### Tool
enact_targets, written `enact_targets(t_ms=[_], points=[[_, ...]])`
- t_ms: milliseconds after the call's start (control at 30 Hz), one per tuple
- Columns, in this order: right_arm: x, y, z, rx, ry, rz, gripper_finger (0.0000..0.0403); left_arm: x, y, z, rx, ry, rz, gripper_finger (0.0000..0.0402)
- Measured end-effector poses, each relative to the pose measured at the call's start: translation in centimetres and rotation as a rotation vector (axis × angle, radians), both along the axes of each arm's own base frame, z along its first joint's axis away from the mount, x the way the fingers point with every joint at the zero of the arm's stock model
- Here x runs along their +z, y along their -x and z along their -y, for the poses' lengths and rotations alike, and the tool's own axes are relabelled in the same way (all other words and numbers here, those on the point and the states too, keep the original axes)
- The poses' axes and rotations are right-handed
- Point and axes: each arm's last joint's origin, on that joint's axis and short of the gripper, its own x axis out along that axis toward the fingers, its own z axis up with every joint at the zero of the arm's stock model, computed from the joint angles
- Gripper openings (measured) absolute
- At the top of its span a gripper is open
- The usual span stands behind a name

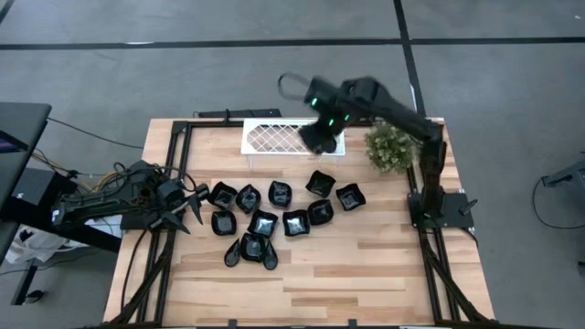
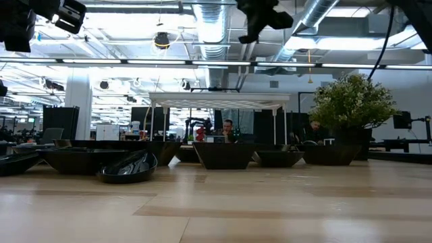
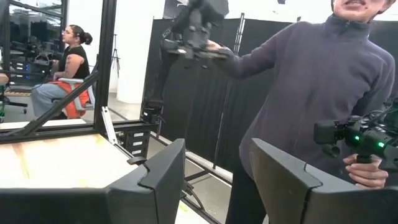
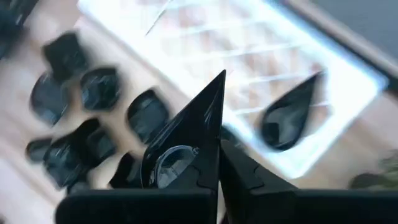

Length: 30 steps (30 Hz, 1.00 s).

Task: Pick & Place Mini shaped plates
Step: Stack the drop-shaped plate on top of the drop-shaped plate on the shelf

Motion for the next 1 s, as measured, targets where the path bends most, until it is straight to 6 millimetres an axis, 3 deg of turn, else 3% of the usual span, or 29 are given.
enact_targets(t_ms=[200, 400, 733, 1000], points=[[0.9, 2.9, 4.2, -0.050, 0.012, 0.020, 0.0000, 0.0, 0.0, 0.0, 0.000, -0.001, 0.004, 0.0182], [-0.6, 3.7, 6.5, -0.051, -0.017, -0.036, 0.0000, 0.1, 0.0, 0.0, 0.000, -0.002, 0.011, 0.0182], [-5.9, 2.9, 6.8, -0.029, -0.116, -0.220, 0.0000, 0.1, 0.0, 0.0, 0.000, -0.003, 0.014, 0.0182], [-7.0, 2.3, 6.9, -0.049, -0.104, -0.220, 0.0000, 0.1, 0.0, 0.0, 0.000, -0.003, 0.015, 0.0182]])
